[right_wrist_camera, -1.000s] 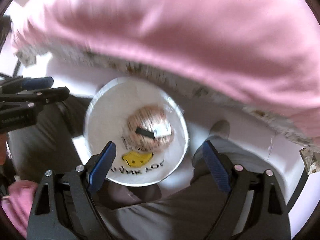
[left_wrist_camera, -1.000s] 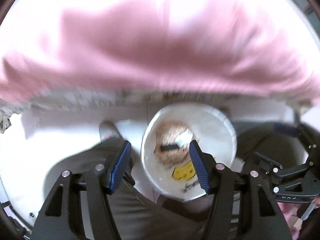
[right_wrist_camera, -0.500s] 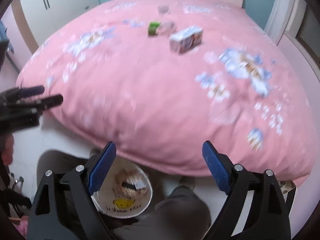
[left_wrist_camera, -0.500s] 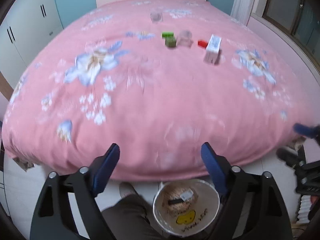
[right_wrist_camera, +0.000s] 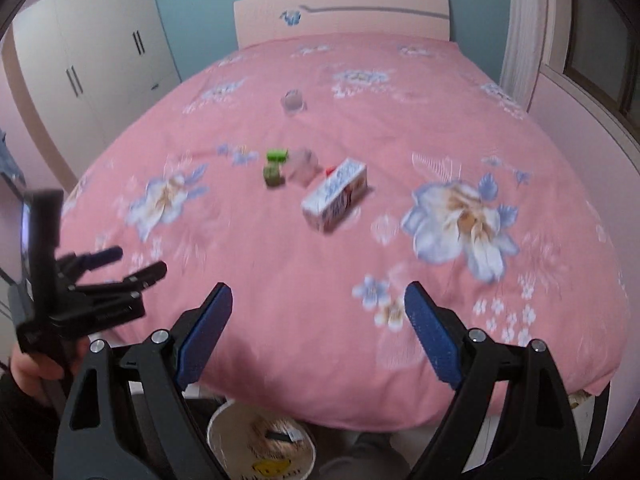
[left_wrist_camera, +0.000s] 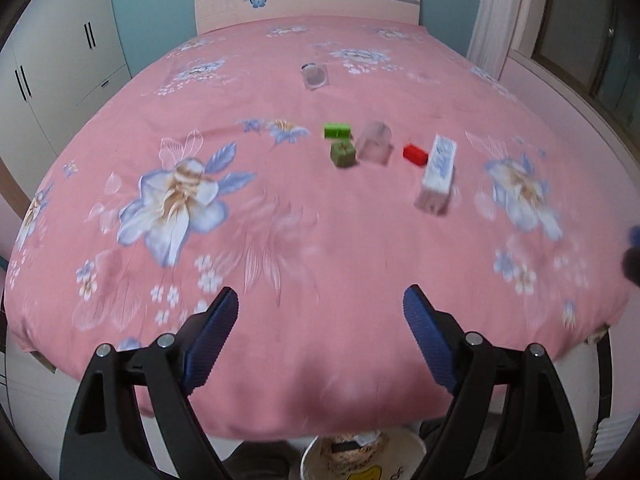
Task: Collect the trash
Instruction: 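Move both tools from the bowl back over the bed, then grasp green cube with left tool while right tool grasps white milk carton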
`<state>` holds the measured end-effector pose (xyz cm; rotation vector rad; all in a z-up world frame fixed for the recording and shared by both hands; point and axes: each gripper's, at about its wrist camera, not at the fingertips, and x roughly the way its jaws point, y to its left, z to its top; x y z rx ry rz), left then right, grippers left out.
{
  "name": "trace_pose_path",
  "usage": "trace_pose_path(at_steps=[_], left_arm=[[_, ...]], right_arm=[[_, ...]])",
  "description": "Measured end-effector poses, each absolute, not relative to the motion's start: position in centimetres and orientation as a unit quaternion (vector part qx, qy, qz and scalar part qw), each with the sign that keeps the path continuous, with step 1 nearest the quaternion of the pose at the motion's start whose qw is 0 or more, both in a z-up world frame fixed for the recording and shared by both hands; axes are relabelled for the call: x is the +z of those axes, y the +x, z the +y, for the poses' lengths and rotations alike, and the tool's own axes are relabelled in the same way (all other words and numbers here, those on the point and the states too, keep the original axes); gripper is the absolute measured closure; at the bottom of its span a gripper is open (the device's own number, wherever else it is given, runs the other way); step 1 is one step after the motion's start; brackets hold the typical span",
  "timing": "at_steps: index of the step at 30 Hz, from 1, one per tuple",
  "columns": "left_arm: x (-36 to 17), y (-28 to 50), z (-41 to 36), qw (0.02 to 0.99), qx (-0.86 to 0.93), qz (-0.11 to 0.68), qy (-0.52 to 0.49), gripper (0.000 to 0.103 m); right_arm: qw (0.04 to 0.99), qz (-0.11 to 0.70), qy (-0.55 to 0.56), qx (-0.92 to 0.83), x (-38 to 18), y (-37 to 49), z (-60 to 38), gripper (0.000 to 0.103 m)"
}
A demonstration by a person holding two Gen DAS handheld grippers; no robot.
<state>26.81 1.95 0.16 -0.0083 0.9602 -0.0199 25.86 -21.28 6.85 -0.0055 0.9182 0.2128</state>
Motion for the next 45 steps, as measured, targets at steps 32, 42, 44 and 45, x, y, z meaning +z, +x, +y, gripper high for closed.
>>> trace_pose_path(at_steps=[32, 42, 44, 45], left_arm=[[-9.6, 48.4, 0.6, 0.873, -0.026, 0.484, -0.054, 0.012], [-11.5, 51.4, -0.3, 0.887, -0.024, 0.458, -0.053, 0.012], [-11.8, 51.8, -0.5, 0.890, -0.013, 0.454, -0.047, 0.016], [-12.1, 52.1, -0.5, 0.889, -0.013, 0.454, -0.048, 0.023]], right_arm=[[0.825, 0.547, 0.137, -0.029, -7.1, 49.2, -19.9, 0.016], [0.814, 0.563, 0.143, -0.026, -10.2, 51.0, -19.0, 0.016], [0.812, 0.567, 0.135, -0.027, -10.7, 51.4, -18.6, 0.016], [0.813, 0.568, 0.128, -0.028, -10.9, 51.5, -18.4, 0.016]])
